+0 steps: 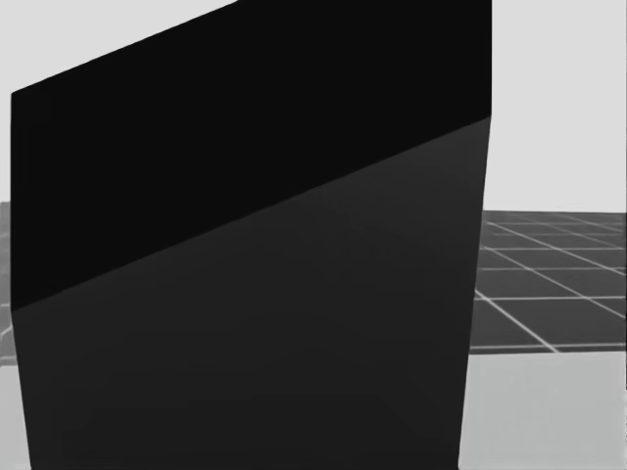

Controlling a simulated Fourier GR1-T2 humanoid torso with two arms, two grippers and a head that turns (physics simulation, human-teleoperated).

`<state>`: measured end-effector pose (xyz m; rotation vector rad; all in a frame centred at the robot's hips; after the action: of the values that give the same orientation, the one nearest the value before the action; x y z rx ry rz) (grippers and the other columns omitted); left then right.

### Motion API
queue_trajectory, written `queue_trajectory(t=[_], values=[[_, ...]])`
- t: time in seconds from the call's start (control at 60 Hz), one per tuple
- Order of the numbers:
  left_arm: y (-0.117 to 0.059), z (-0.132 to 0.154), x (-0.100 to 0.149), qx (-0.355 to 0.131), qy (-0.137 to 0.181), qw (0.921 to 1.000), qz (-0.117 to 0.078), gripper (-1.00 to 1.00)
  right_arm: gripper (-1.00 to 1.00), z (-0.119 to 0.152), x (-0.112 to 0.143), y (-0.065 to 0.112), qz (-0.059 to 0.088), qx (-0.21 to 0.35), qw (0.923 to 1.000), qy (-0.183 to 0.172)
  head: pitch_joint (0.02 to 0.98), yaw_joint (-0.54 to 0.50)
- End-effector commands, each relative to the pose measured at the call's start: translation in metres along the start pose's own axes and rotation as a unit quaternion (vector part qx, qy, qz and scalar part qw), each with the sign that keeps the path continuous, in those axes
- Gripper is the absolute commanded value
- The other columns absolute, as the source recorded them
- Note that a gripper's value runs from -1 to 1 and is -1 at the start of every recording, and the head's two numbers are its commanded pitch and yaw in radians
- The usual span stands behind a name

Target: Reach around the screen and pick up the object behind it.

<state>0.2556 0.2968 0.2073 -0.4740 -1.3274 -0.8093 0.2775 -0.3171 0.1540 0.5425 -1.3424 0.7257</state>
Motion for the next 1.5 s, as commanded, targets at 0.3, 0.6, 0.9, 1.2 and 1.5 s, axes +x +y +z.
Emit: queue_trajectory(t=[0.3, 0.6, 0.9, 1.2, 1.5], values=[[-0.004, 0.0, -0.003, -0.002, -0.001, 0.9999, -0.013, -1.0, -1.0, -0.058, -0.014, -0.029, -0.008, 0.041, 0.9991, 0.0, 0.223, -0.09], [-0.01, 0.001, 0.001, -0.004, -0.004, 0.9996, -0.029, -1.0, -1.0, -0.093, -0.028, -0.031, -0.035, 0.081, 0.996, 0.011, 0.237, -0.09], [-0.016, 0.0, 0.002, -0.011, -0.003, 0.9989, -0.045, -1.0, -1.0, -0.108, -0.045, -0.028, -0.055, 0.093, 0.9911, 0.078, 0.25, -0.09], [-0.018, 0.001, 0.002, -0.008, 0.0, 0.9984, -0.056, -1.0, 1.0, -0.107, -0.05, -0.025, -0.02, 0.07, 0.9949, 0.071, 0.25, -0.09], [-0.017, 0.001, 0.002, -0.002, 0.002, 0.9983, -0.058, -1.0, 1.0, -0.054, -0.013, -0.047, 0.017, 0.009, 0.9994, 0.027, 0.245, -0.09]])
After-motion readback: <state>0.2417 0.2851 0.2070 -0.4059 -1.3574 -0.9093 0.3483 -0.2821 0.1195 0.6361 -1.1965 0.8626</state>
